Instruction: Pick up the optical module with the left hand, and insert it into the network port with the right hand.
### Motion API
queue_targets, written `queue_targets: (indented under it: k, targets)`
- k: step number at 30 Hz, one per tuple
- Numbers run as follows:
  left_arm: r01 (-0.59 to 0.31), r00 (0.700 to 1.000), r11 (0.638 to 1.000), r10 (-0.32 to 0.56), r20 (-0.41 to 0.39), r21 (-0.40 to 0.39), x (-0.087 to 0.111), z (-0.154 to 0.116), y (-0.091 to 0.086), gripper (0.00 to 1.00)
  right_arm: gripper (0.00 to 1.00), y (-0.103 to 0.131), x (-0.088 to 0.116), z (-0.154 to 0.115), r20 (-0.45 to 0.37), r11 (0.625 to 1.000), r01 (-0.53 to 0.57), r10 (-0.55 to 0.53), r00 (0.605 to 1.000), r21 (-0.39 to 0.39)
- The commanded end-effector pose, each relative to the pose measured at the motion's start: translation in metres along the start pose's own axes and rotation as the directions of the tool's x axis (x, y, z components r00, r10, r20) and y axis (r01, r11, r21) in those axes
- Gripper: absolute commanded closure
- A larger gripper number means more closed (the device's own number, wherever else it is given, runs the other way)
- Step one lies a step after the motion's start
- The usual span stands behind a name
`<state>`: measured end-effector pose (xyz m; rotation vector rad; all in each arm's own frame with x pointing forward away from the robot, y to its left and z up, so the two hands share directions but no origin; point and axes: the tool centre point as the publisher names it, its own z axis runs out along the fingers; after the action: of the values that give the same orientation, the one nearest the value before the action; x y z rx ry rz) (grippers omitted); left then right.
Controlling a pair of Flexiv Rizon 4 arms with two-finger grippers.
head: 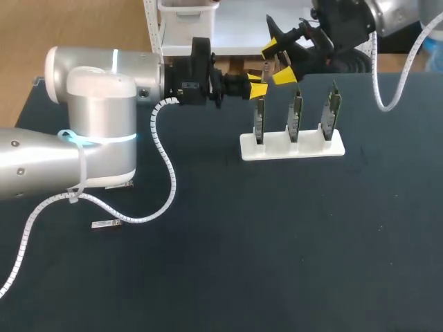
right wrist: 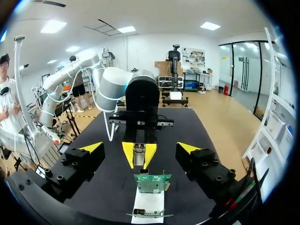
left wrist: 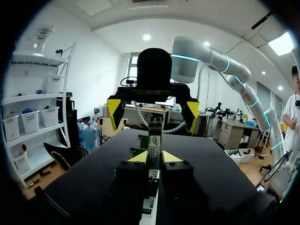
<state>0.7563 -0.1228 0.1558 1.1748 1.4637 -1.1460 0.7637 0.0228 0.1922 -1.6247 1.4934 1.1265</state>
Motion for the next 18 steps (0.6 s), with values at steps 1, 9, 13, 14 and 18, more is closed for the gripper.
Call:
queue_targets:
  k: [1,9,13,14,18]
  targets:
    - [0.0,1.0,1.0,0.0,0.0,-0.001,0.0003,0.0006,0.0007,1.0,0.0,0.007,-0.0002,0.0013,-0.003,0.986,-0.004,0.005,1.0,0.168]
    - [0.0,1.0,1.0,0.0,0.0,-0.001,0.0003,0.0006,0.0007,1.0,0.0,0.0077,-0.0019,0.0022,0.001,0.984,-0.021,0.021,1.0,0.177]
    - [0.0,1.0,1.0,0.0,0.0,-0.001,0.0003,0.0006,0.0007,1.0,0.0,0.0079,-0.0031,0.0033,0.007,0.986,-0.023,0.022,1.0,0.164]
    - [0.0,1.0,1.0,0.0,0.0,-0.001,0.0003,0.0006,0.0007,1.0,0.0,0.0076,-0.0035,0.0037,0.007,0.987,-0.022,0.021,1.0,0.16]
    - [0.0,1.0,1.0,0.0,0.0,-0.001,0.0003,0.0006,0.0007,1.0,0.0,0.0061,-0.0045,0.0055,0.01,0.991,-0.021,0.02,1.0,0.131]
